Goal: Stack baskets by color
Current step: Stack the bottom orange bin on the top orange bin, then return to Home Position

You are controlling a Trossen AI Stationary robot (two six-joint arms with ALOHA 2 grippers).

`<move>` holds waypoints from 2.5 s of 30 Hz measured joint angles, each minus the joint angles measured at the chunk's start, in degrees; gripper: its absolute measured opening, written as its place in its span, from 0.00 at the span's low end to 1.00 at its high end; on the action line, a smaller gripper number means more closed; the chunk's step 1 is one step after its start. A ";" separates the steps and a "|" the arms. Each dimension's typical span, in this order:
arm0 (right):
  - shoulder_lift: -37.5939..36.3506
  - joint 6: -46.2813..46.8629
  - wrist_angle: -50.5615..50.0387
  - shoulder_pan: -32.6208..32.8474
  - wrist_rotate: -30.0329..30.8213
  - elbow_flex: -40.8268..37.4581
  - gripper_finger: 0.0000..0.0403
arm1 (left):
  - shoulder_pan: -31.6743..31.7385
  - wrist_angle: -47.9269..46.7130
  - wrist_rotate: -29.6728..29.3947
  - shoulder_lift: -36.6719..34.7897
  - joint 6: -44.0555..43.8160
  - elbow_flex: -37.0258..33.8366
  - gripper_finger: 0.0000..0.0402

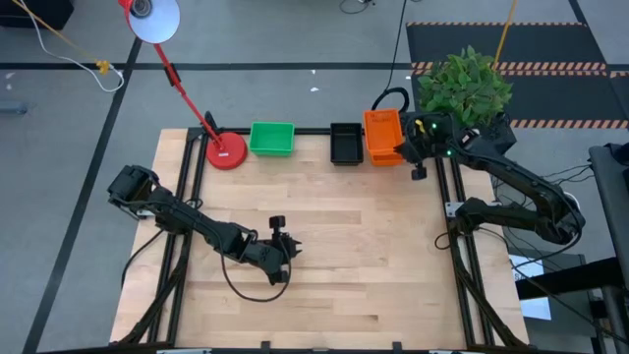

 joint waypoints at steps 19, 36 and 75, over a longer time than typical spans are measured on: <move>0.06 2.42 5.10 -3.05 0.09 -5.54 0.02 | -0.25 0.25 0.00 0.02 0.24 0.00 0.23; 4.19 2.35 4.68 -3.05 1.90 -5.54 0.04 | -0.64 0.36 -0.02 0.02 0.22 0.00 0.23; -6.30 43.41 6.70 14.52 6.01 -5.56 0.31 | -0.07 0.57 -0.37 -3.30 2.96 0.09 0.23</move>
